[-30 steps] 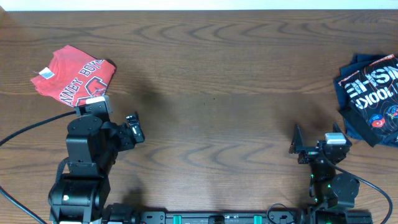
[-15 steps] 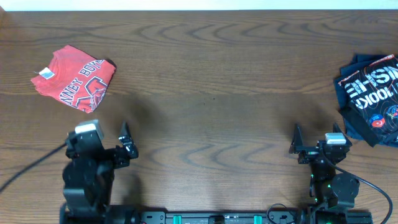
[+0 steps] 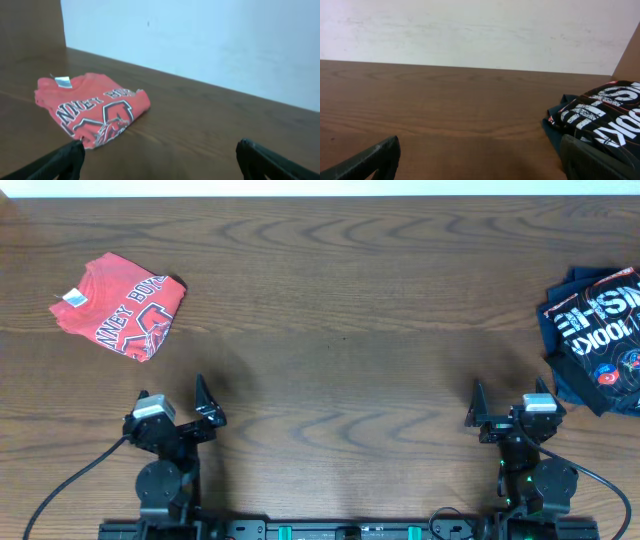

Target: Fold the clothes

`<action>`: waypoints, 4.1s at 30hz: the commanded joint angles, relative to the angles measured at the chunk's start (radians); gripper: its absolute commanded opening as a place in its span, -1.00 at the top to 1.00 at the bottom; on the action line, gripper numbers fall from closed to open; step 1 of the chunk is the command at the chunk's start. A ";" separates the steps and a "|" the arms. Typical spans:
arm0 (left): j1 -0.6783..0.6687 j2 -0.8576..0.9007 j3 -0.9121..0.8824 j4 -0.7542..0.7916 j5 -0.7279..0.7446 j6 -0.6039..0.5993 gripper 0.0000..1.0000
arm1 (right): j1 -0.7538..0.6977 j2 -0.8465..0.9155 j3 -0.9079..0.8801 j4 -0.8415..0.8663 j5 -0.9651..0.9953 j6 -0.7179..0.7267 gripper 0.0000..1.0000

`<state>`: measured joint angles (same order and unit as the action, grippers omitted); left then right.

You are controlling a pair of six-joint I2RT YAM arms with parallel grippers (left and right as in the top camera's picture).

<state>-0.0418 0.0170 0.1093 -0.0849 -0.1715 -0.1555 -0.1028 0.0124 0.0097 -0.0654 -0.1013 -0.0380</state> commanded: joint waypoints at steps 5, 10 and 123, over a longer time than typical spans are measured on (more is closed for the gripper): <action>0.004 -0.016 -0.106 0.108 -0.060 0.010 -0.96 | -0.007 -0.004 -0.004 -0.002 0.004 -0.015 -0.99; 0.004 -0.016 -0.106 0.070 -0.119 0.013 -0.96 | -0.007 -0.004 -0.004 -0.002 0.004 -0.015 -0.98; 0.004 -0.012 -0.105 0.037 -0.073 0.013 -0.96 | -0.007 -0.003 -0.004 -0.002 0.004 -0.015 -0.98</action>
<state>-0.0418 0.0101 0.0212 -0.0074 -0.2390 -0.1558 -0.1028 0.0128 0.0097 -0.0654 -0.1009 -0.0380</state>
